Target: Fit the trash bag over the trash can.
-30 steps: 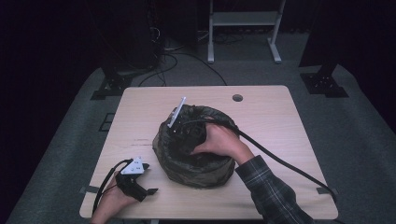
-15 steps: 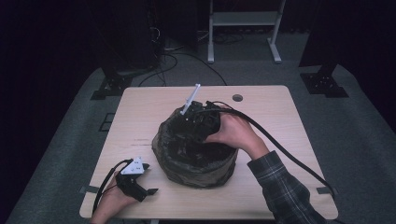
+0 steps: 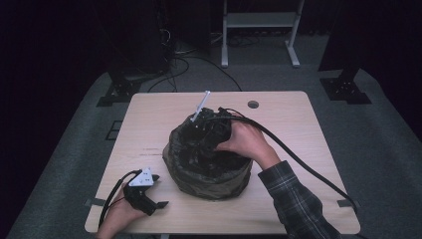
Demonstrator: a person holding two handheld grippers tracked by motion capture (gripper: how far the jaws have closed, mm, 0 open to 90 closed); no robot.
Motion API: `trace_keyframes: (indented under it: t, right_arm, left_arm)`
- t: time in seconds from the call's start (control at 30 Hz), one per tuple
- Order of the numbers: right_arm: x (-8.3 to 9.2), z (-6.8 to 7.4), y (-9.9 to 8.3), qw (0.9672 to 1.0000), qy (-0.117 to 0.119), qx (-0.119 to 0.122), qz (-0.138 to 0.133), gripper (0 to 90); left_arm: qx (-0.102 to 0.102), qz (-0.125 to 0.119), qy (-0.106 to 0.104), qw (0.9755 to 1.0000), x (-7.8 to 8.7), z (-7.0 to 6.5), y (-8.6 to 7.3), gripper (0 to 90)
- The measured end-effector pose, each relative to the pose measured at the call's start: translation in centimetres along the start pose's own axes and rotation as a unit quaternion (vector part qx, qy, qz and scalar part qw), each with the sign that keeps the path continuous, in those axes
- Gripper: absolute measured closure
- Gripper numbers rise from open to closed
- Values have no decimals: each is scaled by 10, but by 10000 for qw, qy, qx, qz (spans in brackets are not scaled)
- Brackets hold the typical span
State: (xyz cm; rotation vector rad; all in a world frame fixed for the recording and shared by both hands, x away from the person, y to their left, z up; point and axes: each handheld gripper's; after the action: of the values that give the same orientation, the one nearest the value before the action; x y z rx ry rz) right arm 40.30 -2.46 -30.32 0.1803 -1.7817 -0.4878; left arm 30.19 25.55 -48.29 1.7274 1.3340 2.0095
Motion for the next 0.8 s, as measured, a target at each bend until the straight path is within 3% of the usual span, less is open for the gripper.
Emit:
trace_keyframes:
  t: [0.27,0.4,0.47,0.8]
  right_arm:
    - [31,4,-7,9966,175,-1,-801,93]
    - [47,2,-21,9914,297,-121,-1272,92]
    - [55,2,-32,9895,184,-150,-1429,92]
    - [82,-6,-80,9809,24,-515,-1875,92]
  left_arm:
    - [13,-9,-7,10000,0,-1,0,0]
    - [12,-9,-10,10000,0,-1,0,0]
    - [12,-6,-9,10000,0,-1,0,0]
    - [36,-15,8,10000,-1,-1,1,0]
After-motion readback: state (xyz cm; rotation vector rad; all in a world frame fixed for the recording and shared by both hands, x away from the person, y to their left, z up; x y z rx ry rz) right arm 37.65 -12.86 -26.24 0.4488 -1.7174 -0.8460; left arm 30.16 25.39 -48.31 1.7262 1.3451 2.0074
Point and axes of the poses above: each handheld gripper's, and its own axes: x roughly backward along the jaws, y roughly out of its top, z roughly to its left, and after that the axes turned 7 degrees about x, right-handed
